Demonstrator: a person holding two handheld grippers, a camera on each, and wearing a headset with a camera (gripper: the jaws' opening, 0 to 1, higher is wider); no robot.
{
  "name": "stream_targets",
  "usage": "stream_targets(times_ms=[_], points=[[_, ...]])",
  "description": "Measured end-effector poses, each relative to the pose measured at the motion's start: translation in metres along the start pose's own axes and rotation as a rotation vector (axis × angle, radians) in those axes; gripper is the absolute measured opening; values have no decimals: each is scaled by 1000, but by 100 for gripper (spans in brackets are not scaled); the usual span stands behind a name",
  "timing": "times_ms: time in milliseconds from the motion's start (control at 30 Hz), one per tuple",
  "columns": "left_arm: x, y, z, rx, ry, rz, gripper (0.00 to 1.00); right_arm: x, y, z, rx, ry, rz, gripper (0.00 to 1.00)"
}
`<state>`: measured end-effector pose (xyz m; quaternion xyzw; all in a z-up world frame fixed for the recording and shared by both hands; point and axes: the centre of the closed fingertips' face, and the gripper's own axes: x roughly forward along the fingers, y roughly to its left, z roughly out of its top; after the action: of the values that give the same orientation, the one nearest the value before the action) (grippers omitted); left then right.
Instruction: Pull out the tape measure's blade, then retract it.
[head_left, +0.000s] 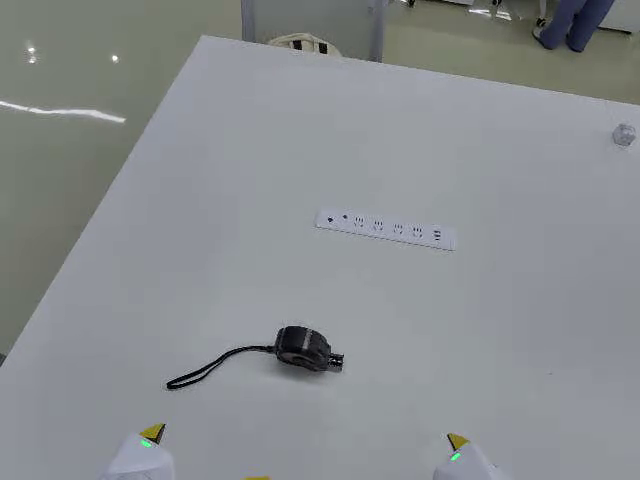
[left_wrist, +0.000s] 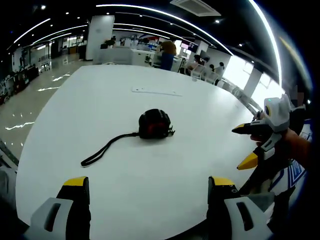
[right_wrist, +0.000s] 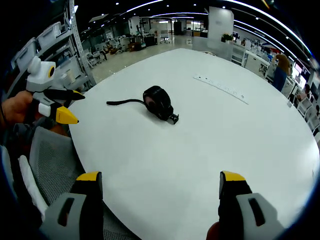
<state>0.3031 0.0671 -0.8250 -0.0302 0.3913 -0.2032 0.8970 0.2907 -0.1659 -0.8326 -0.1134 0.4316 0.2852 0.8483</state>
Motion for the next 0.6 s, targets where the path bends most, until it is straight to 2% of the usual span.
stream_targets(times_ms=[200,233,600], points=[[0,0,0,2,0,0,95,1,0,0,-3,0,0,100],[6,0,6,13,-2,-6,95,6,-2,6,-20,-2,7,99],[21,-3,15,41,-7,-34,94,16,-6,13,-60,2,23,99]])
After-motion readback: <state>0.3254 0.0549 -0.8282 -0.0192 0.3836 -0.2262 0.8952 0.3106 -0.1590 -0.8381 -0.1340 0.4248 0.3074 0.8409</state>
